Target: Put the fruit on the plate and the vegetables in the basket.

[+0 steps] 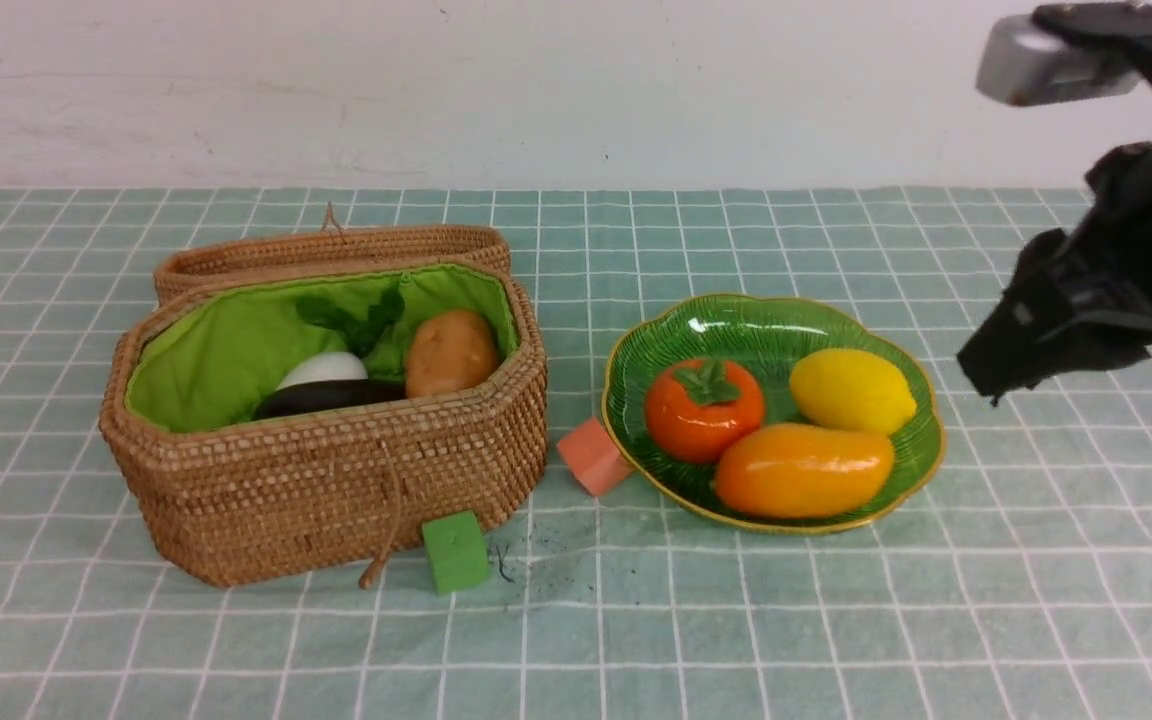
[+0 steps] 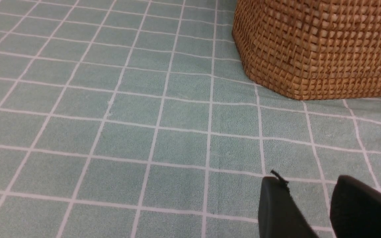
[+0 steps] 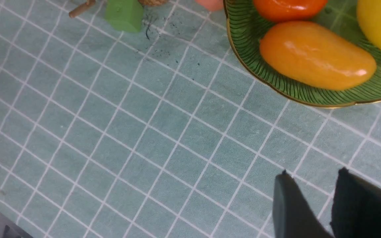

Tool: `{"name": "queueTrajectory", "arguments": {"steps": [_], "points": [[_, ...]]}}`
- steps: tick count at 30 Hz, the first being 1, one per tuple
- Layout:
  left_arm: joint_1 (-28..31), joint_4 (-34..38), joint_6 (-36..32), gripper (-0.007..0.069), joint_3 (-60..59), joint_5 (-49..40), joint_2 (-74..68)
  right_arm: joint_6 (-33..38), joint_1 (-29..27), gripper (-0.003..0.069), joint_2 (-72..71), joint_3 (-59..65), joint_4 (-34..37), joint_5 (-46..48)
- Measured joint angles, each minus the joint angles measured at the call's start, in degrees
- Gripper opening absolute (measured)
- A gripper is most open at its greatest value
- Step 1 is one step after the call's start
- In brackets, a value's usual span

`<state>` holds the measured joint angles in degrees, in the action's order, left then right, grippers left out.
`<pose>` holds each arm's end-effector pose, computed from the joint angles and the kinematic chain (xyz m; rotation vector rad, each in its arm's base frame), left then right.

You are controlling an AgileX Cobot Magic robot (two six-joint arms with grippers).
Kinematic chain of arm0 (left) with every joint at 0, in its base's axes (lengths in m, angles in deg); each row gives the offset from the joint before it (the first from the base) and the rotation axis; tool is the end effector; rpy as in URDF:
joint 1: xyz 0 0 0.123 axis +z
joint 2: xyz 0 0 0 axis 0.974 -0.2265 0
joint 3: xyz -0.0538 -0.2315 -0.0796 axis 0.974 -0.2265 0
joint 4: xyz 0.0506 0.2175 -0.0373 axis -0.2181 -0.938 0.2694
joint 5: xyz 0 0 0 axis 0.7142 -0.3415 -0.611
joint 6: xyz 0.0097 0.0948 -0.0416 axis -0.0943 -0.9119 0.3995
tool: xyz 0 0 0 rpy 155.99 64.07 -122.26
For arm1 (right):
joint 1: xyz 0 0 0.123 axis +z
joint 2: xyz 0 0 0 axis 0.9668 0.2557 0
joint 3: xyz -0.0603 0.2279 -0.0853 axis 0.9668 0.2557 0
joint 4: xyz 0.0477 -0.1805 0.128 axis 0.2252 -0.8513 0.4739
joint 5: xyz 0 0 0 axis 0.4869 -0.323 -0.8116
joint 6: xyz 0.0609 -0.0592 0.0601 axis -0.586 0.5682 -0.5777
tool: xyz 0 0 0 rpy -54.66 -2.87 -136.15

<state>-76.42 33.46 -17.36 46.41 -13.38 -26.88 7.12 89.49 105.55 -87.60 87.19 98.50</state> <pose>0.0726 0.0049 0.1637 -0.1668 1.9086 -0.0465 0.2314 0.0938 0.3521 -0.6622 2.5092 0.4574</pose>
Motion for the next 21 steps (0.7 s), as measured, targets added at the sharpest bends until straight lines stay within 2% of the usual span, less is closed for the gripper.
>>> {"name": "queueTrajectory", "arguments": {"steps": [1, 2, 6, 9, 13, 15, 17, 18, 19, 21], "points": [[0.0, 0.0, 0.0, 0.0238, 0.0, 0.0, 0.0, -0.05, 0.0, 0.0183, -0.23, 0.0, 0.0, 0.0], [0.0, 0.0, 0.0, 0.0239, 0.0, 0.0, 0.0, -0.27, 0.0, 0.0144, -1.76, 0.0, 0.0, 0.2], [0.0, 0.0, 0.0, 0.0239, 0.0, 0.0, 0.0, -0.4, 0.0, 0.0083, -4.33, 0.0, 0.0, 0.39], [0.0, 0.0, 0.0, 0.0239, 0.0, 0.0, 0.0, -0.4, 0.0, 0.0072, -5.24, 0.0, -0.73, 0.39], [0.0, 0.0, 0.0, 0.0239, 0.0, 0.0, 0.0, 0.43, 0.0, 0.0072, -8.95, 1.91, -5.06, -0.22], [0.0, 0.0, 0.0, 0.0239, 0.0, 0.0, 0.0, 0.16, -0.39, 0.0074, -13.32, 5.22, -7.59, -4.75], [0.0, 0.0, 0.0, 0.0239, 0.0, 0.0, 0.0, -1.92, -2.72, 0.0077, -21.85, 13.04, -9.19, -15.33], [0.0, 0.0, 0.0, 0.0239, 0.0, 0.0, 0.0, -2.12, -2.98, 0.0077, -22.59, 14.57, -9.26, -16.93], [0.0, 0.0, 0.0, 0.0239, 0.0, 0.0, 0.0, -3.72, -5.51, 0.0079, -30.46, 22.27, -10.09, -24.12], [0.0, 0.0, 0.0, 0.0237, 0.0, 0.0, 0.0, -4.42, -8.05, 0.0081, -36.4, 29.08, -10.43, -29.12]]}}
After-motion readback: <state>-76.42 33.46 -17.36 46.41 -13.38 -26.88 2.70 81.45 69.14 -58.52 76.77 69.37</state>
